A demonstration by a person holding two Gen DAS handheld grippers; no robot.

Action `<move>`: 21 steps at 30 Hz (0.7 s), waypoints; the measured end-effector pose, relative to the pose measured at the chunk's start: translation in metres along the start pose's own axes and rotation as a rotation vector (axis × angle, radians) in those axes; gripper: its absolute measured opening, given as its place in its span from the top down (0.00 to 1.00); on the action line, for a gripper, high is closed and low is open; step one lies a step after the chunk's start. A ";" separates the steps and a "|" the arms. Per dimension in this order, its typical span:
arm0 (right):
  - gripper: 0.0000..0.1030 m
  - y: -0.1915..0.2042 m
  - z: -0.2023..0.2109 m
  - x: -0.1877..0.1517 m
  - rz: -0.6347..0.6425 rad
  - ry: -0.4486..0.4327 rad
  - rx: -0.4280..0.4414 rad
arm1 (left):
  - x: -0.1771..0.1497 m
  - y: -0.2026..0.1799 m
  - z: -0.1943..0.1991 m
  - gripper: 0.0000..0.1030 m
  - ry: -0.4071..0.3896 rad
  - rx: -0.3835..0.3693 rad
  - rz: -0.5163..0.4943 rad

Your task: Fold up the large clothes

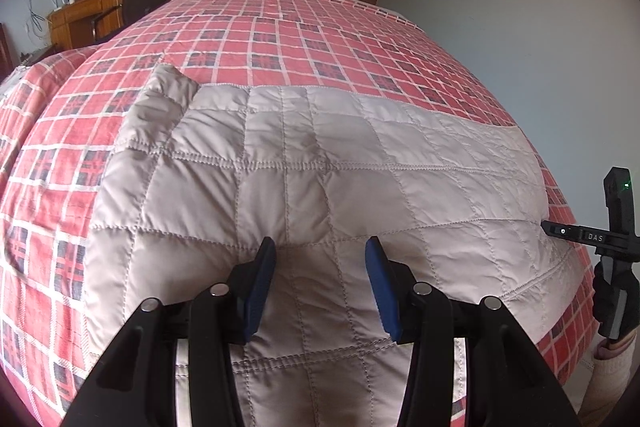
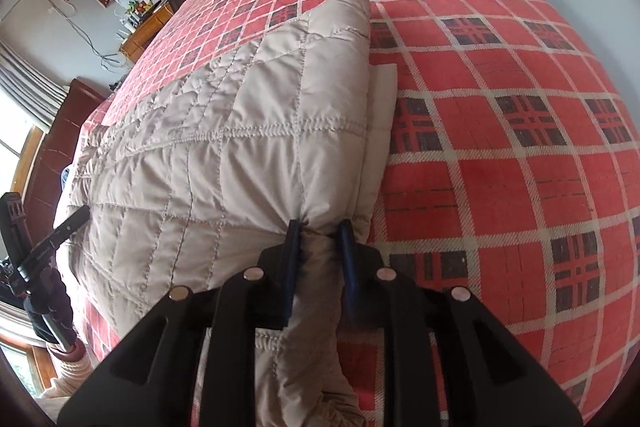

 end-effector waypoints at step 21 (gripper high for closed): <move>0.26 -0.014 0.021 -0.013 -0.088 0.039 0.187 | -0.003 0.002 0.009 0.48 -0.023 0.042 -0.013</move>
Point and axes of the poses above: each gripper's, at about its wrist camera, not at the fingertips, and z roughly against the way its jaws point, y to its left, x to its top, the point moved 6 cm from there along -z, roughly the way its jaws point, and after that the axes turned 10 degrees about x, right-handed, at the moved point
